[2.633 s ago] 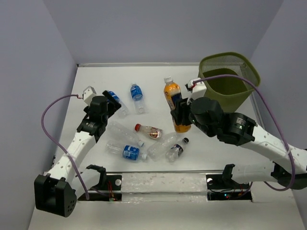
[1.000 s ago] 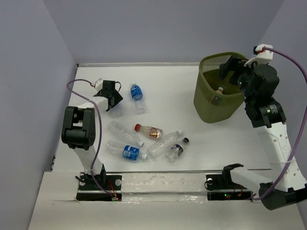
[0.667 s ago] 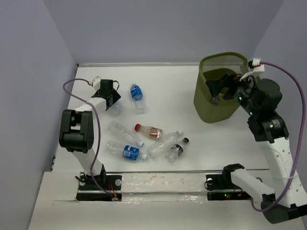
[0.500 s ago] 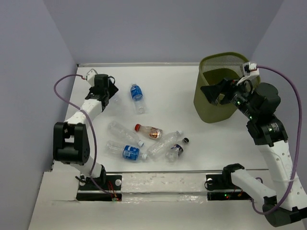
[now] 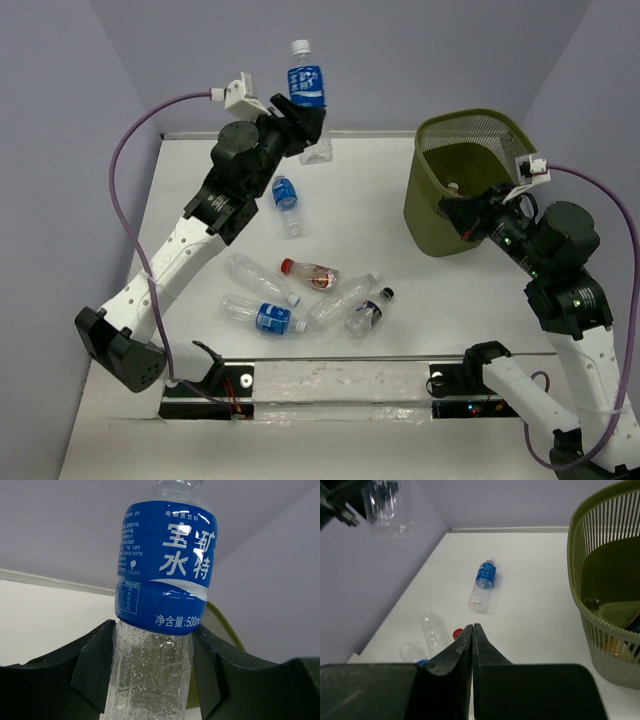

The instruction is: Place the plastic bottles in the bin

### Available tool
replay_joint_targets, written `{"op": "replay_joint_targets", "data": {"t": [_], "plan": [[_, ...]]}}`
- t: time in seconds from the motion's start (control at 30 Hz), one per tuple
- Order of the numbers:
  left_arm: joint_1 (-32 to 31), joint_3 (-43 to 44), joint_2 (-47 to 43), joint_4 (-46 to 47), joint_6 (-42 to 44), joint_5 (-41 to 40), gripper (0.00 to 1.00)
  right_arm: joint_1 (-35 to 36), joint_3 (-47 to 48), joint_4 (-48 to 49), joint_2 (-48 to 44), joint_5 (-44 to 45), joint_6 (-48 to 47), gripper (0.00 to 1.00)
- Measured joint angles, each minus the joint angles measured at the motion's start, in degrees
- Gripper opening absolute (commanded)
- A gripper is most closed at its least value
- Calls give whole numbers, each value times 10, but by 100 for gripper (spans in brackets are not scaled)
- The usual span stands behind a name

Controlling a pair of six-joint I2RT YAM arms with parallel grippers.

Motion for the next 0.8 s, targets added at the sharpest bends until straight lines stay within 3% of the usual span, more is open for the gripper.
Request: {"op": "replay_joint_targets", "data": {"t": [0.3,0.5,0.7,0.73,0.8], "plan": [[-162,176,155,44,41,4,38,0,-90,-66,-133,-17,13,0],[-222,325,303,69,68,7,41,0,-185,-129,-176,-27,30,0],[-250,527,476,94,99,14,43,0,-193,-153,-209,-34,35,0],[-253,549,496,97,102,13,45,0,-193,-154,-212,-36,35,0],[-257,572,528,105,104,13,66,0,-192,-160,-214,-37,34,0]]}}
